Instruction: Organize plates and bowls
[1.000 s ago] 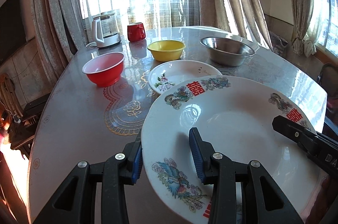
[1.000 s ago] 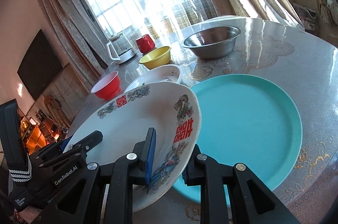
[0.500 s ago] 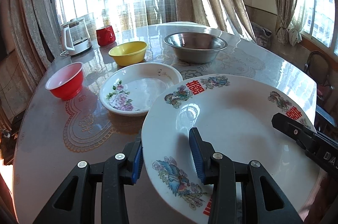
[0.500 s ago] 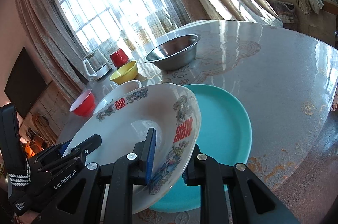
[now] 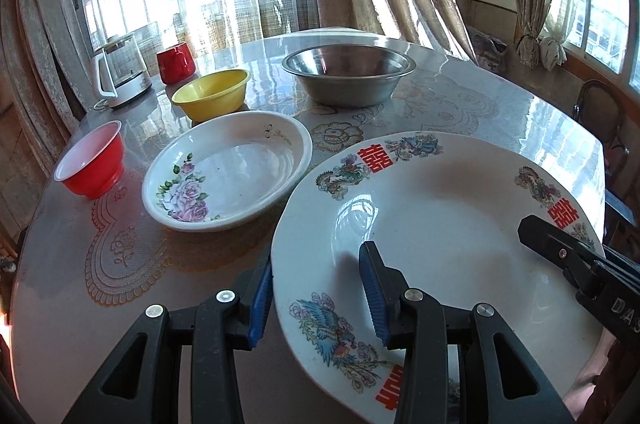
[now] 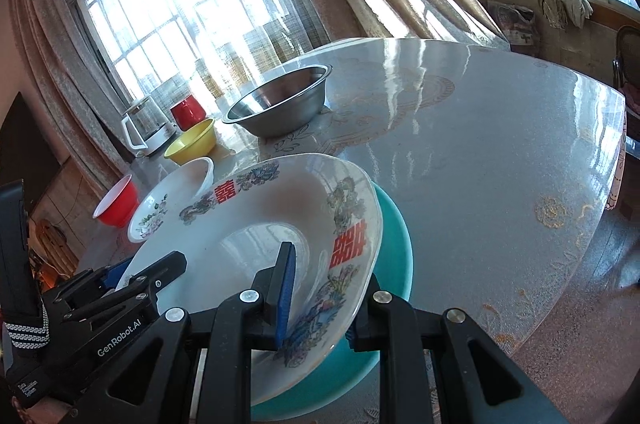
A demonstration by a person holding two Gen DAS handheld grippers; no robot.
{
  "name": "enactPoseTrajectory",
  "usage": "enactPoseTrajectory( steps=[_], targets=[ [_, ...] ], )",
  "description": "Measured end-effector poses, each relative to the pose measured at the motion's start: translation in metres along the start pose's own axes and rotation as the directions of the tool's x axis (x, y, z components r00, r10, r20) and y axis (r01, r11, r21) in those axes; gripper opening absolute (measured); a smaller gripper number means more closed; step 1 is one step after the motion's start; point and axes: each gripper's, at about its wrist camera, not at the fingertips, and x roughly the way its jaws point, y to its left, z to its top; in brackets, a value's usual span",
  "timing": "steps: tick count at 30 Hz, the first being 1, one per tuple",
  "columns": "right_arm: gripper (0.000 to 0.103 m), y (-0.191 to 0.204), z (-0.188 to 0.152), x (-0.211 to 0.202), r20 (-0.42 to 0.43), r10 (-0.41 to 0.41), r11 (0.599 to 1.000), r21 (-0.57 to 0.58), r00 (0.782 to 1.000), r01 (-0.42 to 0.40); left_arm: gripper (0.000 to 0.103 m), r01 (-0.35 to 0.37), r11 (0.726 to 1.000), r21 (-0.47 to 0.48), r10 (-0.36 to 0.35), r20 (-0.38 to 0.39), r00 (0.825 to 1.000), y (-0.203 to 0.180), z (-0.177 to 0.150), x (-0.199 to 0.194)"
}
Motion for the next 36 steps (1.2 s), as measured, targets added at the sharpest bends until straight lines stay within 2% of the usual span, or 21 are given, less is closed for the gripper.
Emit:
enactPoseTrajectory(
  steps=[9, 17, 22, 36],
  targets=[
    [0.023, 0.002, 0.0, 0.001, -0.027, -0.018, 1.0, 0.02, 0.999, 0.018, 0.043, -0.004, 1.0, 0.008, 0.004, -0.003, 1.0, 0.002, -0.003, 0.0],
    [0.028, 0.001, -0.001, -0.003, -0.045, -0.126, 0.992, 0.009, 0.991, 0.127, 0.043, -0.002, 1.0, 0.029, 0.001, 0.012, 1.0, 0.002, -0.009, -0.008],
    [0.028, 0.003, 0.001, -0.014, -0.014, -0.163, 0.986, -0.021, 0.987, 0.163, 0.043, 0.005, 1.0, 0.029, -0.006, 0.019, 1.0, 0.004, -0.013, -0.012],
    [0.023, 0.008, -0.005, -0.019, -0.011, -0.185, 0.981, -0.056, 0.983, 0.184, 0.04, 0.032, 0.999, 0.037, -0.033, 0.024, 0.999, 0.006, -0.017, -0.017]
  ],
)
